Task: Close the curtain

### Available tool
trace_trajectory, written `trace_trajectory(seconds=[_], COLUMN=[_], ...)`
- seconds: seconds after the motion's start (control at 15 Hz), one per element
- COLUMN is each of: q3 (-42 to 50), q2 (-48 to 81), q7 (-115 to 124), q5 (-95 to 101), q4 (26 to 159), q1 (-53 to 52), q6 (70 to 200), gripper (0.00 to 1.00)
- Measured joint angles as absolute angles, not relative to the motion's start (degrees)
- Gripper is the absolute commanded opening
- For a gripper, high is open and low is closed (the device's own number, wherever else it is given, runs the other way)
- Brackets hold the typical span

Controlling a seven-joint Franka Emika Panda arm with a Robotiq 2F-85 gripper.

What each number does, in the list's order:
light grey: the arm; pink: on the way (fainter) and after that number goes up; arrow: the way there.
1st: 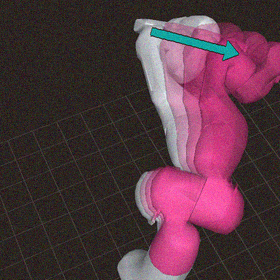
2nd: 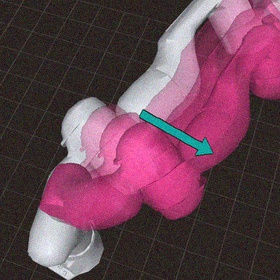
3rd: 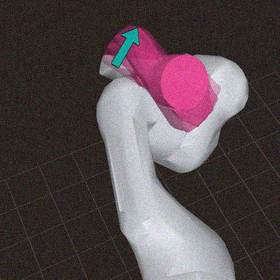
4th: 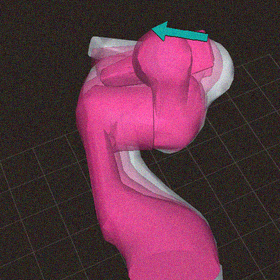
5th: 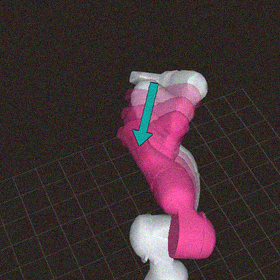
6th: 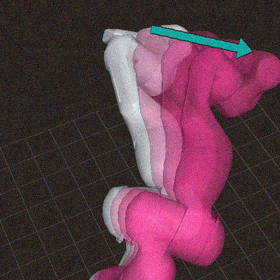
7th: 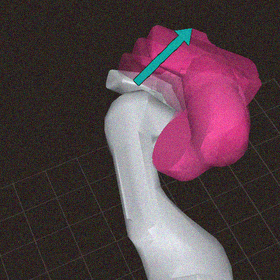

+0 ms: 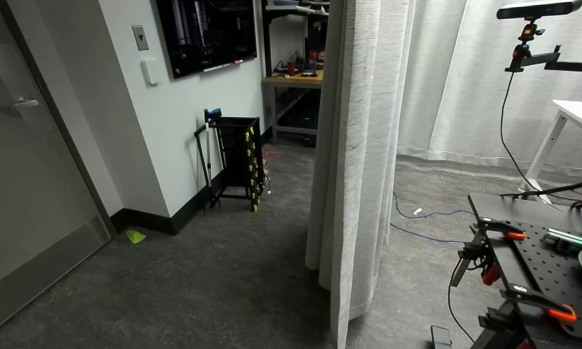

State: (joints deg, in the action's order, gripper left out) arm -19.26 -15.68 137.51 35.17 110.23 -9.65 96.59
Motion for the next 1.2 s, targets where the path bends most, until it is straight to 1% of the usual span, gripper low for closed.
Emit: trace_trajectory(seconds=[0.47,0.67,1.0,1.2], q3=[-19.3,-19.3,-19.6,-20.0], q2=[-15.8,-15.4,-14.7,-14.3], q7=[133.8,134.6,135.5,134.1], q5=[36.7,36.7,36.8,38.6], q4=[111.1,111.0,110.5,110.5], q1=[-10.1,-10.1,-10.0,-10.1], q6=[100.0,96.6,86.3,83.3], gripper=[1.00,1.00,1.00,1.00])
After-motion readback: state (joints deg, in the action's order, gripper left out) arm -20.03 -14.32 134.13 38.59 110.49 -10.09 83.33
